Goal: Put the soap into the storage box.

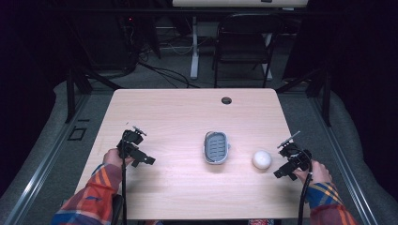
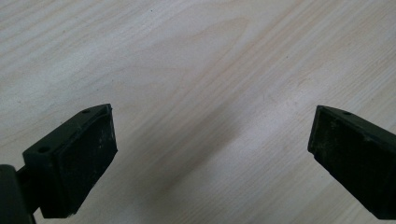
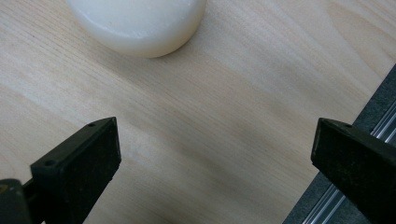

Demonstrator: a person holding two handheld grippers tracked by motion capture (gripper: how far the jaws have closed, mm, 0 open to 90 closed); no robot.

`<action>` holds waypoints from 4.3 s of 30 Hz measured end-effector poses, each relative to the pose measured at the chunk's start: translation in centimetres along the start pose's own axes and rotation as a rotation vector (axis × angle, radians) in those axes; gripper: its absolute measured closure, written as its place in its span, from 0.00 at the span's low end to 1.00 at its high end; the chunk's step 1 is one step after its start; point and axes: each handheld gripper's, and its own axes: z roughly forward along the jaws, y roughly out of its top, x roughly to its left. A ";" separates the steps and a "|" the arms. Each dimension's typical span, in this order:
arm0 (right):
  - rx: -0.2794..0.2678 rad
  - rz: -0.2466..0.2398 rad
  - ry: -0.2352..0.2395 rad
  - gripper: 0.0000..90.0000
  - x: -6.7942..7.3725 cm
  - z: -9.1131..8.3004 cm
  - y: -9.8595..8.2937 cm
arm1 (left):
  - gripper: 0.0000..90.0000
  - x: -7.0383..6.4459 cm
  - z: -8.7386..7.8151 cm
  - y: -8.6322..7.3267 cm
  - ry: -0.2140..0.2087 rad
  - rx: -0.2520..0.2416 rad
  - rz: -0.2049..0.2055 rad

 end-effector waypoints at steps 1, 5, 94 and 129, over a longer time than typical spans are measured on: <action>0.018 -0.009 -0.003 0.01 0.0 -0.1 0.1 | 0.01 -0.1 0.0 0.0 0.000 0.001 0.001; 0.022 -0.007 -0.025 0.01 0.4 0.0 0.0 | 0.01 -0.2 0.1 0.0 0.003 0.006 0.004; 0.187 -0.183 -0.005 0.19 3.8 2.8 9.3 | 0.00 -0.7 0.7 0.1 -0.024 0.047 0.036; 0.187 -0.209 0.002 0.27 4.3 1.9 9.2 | 0.00 -0.8 0.7 0.1 -0.024 0.056 0.040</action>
